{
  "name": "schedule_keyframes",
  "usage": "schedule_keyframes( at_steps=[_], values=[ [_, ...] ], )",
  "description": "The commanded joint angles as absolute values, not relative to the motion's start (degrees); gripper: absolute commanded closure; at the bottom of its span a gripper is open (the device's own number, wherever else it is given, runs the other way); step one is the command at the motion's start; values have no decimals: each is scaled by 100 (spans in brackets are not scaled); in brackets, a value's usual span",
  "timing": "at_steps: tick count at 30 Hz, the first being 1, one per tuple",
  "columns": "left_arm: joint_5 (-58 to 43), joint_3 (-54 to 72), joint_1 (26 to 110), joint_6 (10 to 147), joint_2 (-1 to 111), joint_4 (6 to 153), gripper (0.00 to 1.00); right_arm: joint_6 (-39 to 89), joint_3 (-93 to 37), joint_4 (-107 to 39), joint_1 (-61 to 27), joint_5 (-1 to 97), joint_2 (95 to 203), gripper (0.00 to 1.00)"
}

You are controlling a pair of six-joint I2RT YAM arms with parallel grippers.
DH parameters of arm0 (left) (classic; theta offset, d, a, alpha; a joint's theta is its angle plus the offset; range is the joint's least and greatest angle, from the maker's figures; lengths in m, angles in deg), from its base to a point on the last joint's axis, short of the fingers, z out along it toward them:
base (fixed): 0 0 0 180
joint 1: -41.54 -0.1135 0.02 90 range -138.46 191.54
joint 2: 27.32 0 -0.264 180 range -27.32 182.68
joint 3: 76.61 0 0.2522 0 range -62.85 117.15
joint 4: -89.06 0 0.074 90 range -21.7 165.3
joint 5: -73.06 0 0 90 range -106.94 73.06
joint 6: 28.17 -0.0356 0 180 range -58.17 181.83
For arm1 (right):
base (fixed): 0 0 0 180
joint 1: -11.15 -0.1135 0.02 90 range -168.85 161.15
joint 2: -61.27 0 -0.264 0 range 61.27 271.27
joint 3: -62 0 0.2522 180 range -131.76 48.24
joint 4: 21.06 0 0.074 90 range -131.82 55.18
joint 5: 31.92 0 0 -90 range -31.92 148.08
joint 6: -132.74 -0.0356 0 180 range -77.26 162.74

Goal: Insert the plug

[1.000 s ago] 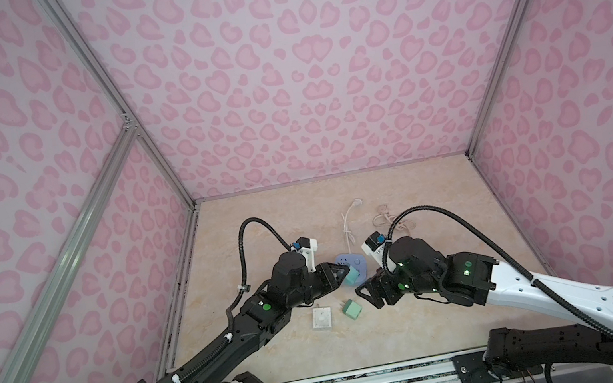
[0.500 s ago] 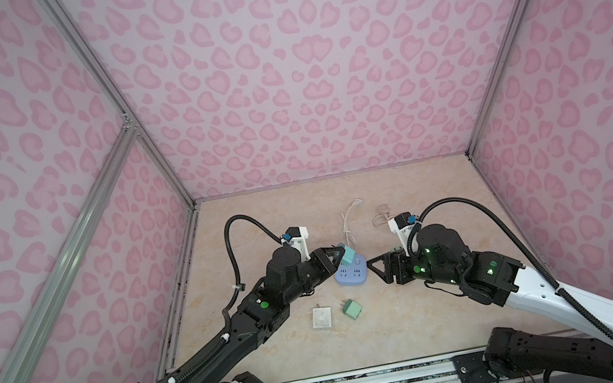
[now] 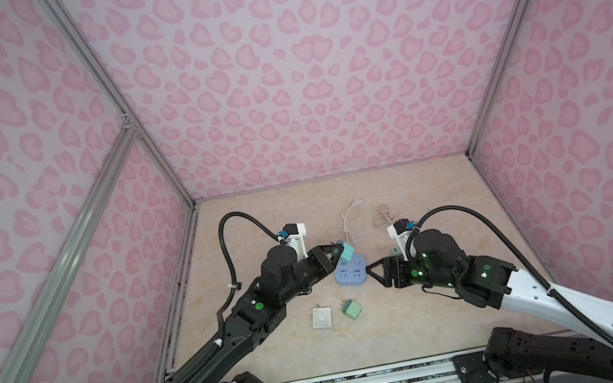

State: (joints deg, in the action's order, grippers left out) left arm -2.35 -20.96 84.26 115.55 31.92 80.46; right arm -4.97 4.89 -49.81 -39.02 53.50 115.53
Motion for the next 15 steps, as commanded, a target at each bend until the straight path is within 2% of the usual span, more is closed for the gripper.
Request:
schedule_keyframes(
  at_steps=[1,6,10,15],
  values=[
    [-387,-2292,8419,11626,3066,8267,97,-857,714,-4635,-3871,5569,11327,32],
    [-427,-2575,8425,11976,3055,8761,97,-1048,857,-4495,-3869,5662,11274,39],
    [-559,-2848,8425,12362,2939,9406,97,-1493,1214,-3703,-3860,5565,11253,44],
    [-859,-3145,8421,12978,2669,10067,97,-1950,1443,-2437,-3847,5294,11508,46]
  ],
)
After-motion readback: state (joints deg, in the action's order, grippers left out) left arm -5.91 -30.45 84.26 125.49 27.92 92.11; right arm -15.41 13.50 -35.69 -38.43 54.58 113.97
